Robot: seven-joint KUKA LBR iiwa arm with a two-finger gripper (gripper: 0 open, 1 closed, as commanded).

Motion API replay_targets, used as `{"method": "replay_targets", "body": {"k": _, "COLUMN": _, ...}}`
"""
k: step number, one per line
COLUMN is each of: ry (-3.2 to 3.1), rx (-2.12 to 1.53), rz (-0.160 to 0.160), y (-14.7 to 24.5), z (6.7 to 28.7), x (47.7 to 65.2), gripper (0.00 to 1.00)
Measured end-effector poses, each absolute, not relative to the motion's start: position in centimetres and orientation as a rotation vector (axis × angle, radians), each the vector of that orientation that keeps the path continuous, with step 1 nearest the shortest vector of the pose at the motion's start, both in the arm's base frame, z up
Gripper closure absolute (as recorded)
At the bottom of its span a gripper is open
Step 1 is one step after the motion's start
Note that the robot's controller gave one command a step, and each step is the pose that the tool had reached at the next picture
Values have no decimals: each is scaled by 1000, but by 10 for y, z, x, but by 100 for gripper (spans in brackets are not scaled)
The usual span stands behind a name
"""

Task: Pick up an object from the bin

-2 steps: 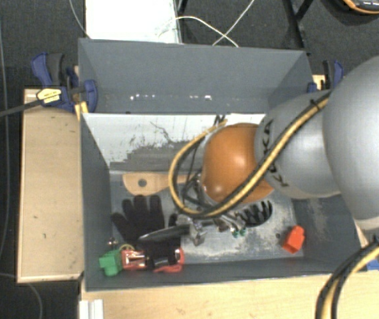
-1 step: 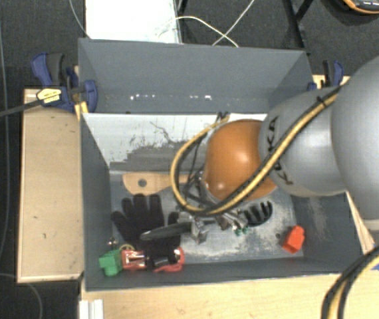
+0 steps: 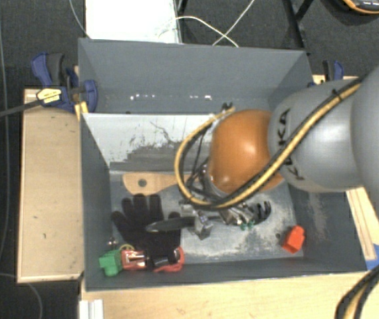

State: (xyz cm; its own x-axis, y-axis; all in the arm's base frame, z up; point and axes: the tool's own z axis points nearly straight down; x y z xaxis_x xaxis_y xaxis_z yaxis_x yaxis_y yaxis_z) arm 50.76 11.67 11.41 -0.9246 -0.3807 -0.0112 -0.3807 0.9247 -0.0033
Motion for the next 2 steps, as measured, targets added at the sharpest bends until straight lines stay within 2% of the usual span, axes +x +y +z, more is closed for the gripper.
{"method": "replay_targets", "body": {"k": 2, "ry": 3069, "rx": -600, "rz": -1, "y": 117, "z": 173, "x": 508, "gripper": 100}}
